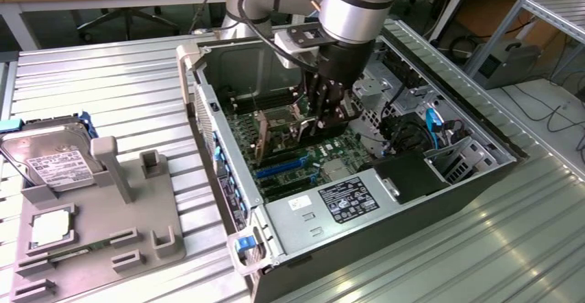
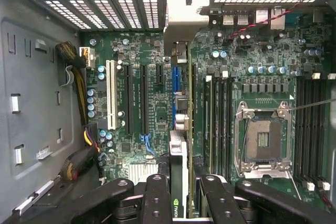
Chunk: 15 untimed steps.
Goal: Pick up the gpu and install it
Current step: 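Insert the gpu into the slot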
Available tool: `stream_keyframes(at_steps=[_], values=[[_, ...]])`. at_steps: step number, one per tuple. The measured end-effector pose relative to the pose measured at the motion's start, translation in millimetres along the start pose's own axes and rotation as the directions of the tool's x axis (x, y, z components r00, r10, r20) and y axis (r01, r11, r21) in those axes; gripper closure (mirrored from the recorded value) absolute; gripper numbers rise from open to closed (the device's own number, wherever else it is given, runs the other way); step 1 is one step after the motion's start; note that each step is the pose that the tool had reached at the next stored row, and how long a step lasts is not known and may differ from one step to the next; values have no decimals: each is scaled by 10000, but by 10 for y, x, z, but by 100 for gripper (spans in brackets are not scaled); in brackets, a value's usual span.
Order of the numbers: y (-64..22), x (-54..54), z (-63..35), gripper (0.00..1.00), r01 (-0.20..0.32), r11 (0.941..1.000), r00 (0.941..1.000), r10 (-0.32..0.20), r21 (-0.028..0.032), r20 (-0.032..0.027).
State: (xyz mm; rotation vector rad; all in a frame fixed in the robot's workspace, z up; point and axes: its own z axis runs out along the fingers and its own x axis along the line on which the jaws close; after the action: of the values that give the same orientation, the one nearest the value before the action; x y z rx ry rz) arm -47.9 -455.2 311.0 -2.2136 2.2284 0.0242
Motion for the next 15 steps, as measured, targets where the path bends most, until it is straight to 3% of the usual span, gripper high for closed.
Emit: stream_keyframes(at_steps=[9,15], values=[[68,2,114,73,212,9998,9998,-212,-2,17],[75,2,127,73,260,9997,9997,-260,-4,20]])
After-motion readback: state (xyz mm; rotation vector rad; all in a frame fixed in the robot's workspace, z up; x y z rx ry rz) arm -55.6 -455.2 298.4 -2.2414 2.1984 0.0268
